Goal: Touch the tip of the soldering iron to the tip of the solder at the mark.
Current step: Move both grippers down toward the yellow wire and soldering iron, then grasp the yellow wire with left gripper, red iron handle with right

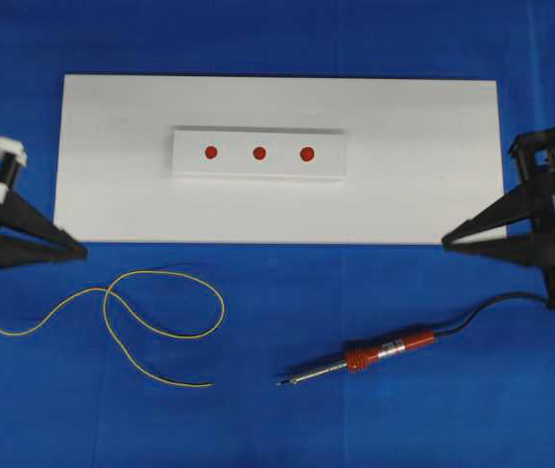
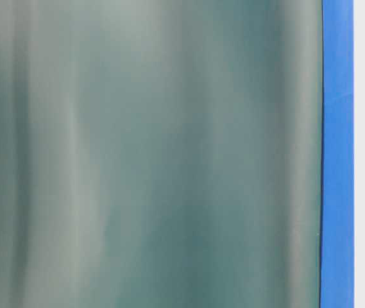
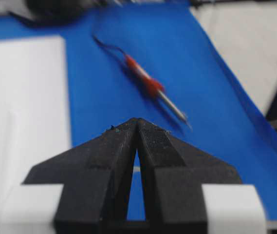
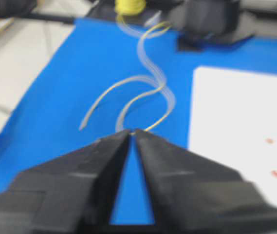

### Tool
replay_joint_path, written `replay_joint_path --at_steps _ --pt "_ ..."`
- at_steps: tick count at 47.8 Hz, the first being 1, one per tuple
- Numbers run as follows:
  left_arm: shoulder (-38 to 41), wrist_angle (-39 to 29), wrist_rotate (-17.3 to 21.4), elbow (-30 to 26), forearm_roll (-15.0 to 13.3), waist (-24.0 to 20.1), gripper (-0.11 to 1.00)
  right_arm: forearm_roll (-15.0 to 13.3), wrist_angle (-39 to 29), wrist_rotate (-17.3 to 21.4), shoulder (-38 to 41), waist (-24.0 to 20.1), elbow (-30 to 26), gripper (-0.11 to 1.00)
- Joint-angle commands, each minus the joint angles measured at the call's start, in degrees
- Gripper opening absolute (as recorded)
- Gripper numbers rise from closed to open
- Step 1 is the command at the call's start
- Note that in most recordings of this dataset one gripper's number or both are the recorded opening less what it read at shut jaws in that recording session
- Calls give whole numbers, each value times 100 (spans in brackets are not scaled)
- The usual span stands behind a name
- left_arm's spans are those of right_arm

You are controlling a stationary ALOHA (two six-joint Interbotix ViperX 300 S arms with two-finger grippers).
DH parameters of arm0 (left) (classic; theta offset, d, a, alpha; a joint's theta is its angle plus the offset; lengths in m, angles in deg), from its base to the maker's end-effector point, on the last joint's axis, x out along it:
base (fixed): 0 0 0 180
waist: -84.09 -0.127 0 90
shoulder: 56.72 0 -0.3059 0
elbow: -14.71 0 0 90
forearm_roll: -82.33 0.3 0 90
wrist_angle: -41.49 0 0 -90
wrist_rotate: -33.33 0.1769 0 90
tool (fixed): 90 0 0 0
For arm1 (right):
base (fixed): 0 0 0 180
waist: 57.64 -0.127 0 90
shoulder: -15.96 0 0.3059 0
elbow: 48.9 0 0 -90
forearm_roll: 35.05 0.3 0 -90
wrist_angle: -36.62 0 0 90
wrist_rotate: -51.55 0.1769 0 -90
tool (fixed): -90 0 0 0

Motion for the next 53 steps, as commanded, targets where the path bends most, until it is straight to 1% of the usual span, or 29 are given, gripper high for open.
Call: replay_joint_path --at_steps 1,3,8,11,12,14,17,20,26,30,31,35,40,47,53 --pt "264 149 -26 -62 0 246 11 18 26 70 237 -255 -88 24" --pt "431 211 -26 -62 0 387 22 18 26 114 352 -387 -88 37" --pt "765 264 -26 -62 9 668 56 53 26 237 703 -659 -79 69" --pt "1046 299 -35 -79 0 835 73 88 44 281 914 -747 -88 86" --pt "1143 316 -35 -88 -9 870 80 123 70 290 993 -782 -79 90" --pt "1318 396 -44 -97 -18 940 87 220 132 290 1187 -835 -79 95" --pt "1705 659 -105 -114 -18 1063 86 343 281 290 1441 -914 -44 92" --pt "2092 949 -185 -132 -26 1160 84 422 554 290 1731 -1028 53 92" --pt "2962 1538 -272 -176 -18 1292 84 562 1433 290 2303 -1274 255 93" --pt "3577 1951 -299 -255 -18 1345 83 765 1907 290 2716 -1397 378 93" --pt "3709 2039 -308 -281 -18 1354 83 870 2074 290 2874 -1441 422 93" --pt "4254 2329 -308 -413 -18 1371 83 1125 2470 290 3340 -1582 466 93" --pt "4764 2470 -316 -571 -35 1371 82 1354 2997 290 3946 -1723 475 93" --pt "5221 2470 -325 -694 -35 1371 80 1582 3437 281 4605 -1811 431 93" --pt "5353 2470 -387 -659 -44 1371 75 1644 3639 281 4992 -1846 272 93"
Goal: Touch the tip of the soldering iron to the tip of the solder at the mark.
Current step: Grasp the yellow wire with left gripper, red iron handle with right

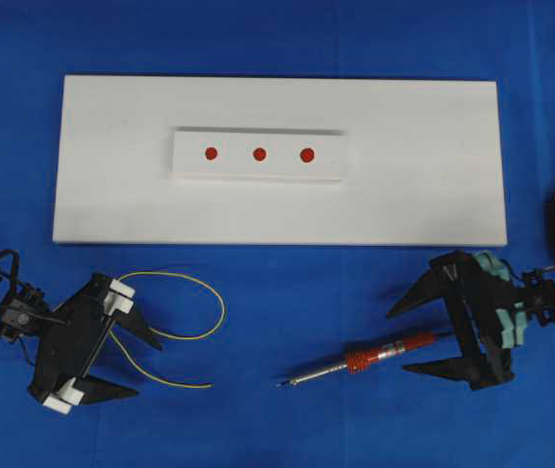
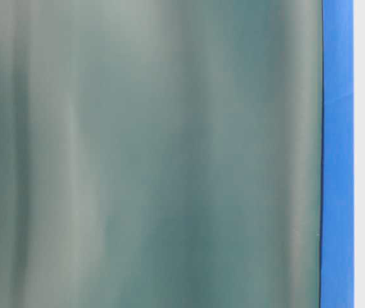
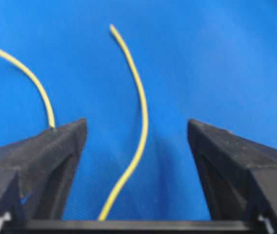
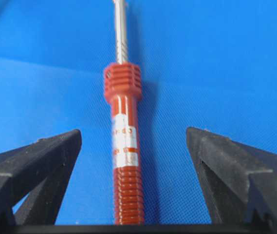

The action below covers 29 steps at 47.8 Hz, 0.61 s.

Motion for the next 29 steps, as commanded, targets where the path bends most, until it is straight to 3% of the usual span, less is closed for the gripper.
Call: replay_joint_path --at_steps 1,21,27,29 --pt "-18 53 -70 -44 -18 18 75 44 202 -9 202 -35 -185 93" --pt "18 53 -26 -53 0 26 65 123 255 -26 668 -35 -501 90" --pt "18 53 18 -53 18 44 45 123 255 -123 729 -35 -510 83" --pt "18 62 18 -53 18 70 36 105 229 -158 773 -35 -510 74"
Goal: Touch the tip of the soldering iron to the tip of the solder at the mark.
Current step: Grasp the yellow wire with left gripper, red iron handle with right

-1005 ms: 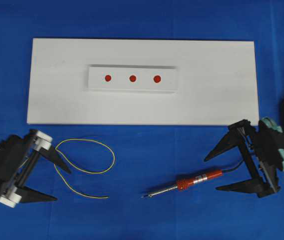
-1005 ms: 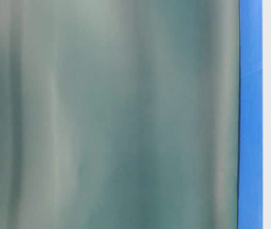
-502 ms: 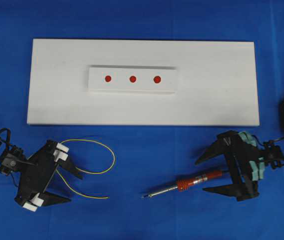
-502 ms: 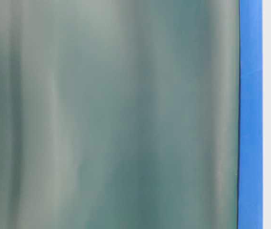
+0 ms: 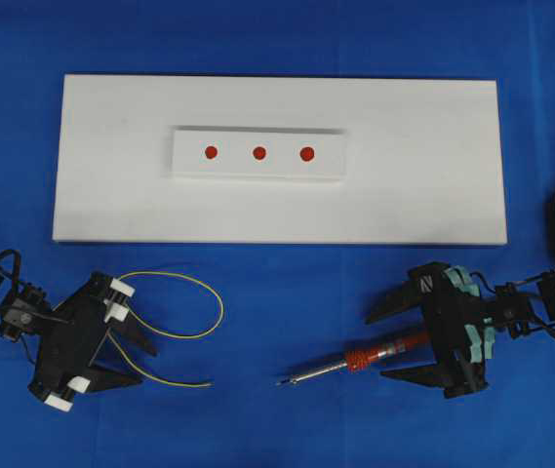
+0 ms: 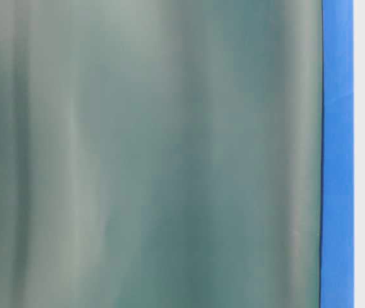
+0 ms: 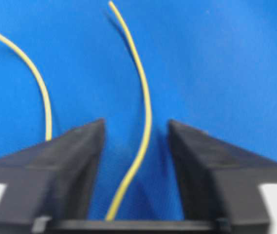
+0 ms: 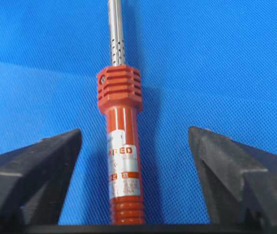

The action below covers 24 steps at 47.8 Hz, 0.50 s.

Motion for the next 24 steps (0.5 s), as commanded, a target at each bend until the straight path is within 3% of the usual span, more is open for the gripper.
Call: replay_joint_path --at_steps 1,7,12,24 --pt "-70 44 18 -53 26 70 30 -9 26 -62 -9 -9 -53 69" --pt "-70 44 44 -44 26 123 3 -35 9 -193 79 -9 -53 31" --pt "-70 26 53 -70 26 123 2 -62 18 -220 79 -9 -35 8" --pt "-132 -123 -79 -176 -18 114 2 -62 0 -229 26 -9 -53 7"
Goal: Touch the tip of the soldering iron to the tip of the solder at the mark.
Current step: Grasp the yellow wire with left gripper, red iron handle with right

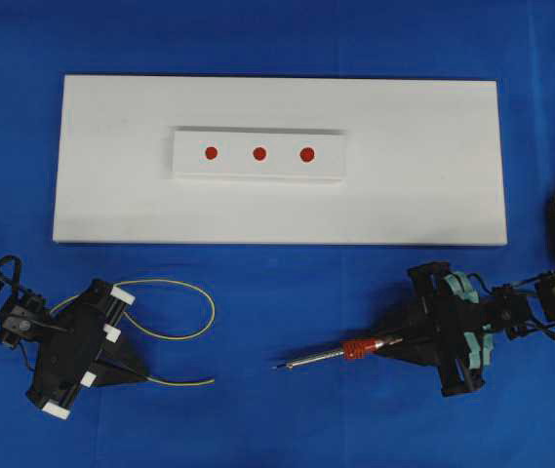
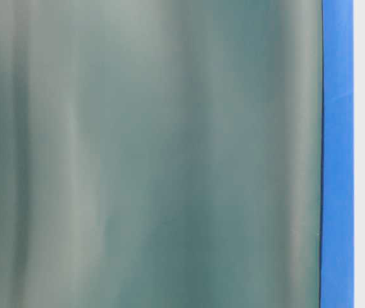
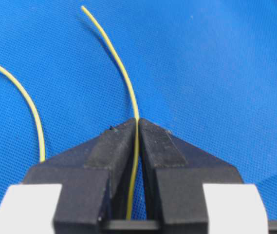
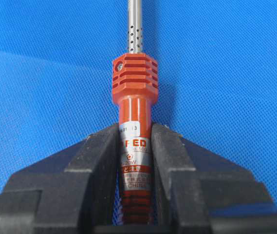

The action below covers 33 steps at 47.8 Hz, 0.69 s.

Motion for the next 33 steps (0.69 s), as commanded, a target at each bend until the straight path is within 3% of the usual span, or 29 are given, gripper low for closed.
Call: replay_joint_path --at_steps 1,9,16,25,33 --pt "-149 -105 -44 -114 -26 0 2 -18 0 9 -149 -18 -44 7" --pt "-510 -800 -255 -378 -35 -53 2 53 -510 18 -721 26 -62 7" --pt "-1107 -1872 -554 -747 -35 -70 2 123 -1714 -62 -1705 176 -185 7" --pt "-1872 -3375 -976 -1274 -35 -105 2 114 -3630 -457 -2892 510 -589 7" --pt "-2206 -4131 -1283 -1644 -26 -114 2 79 -4860 -686 -3480 800 -967 7"
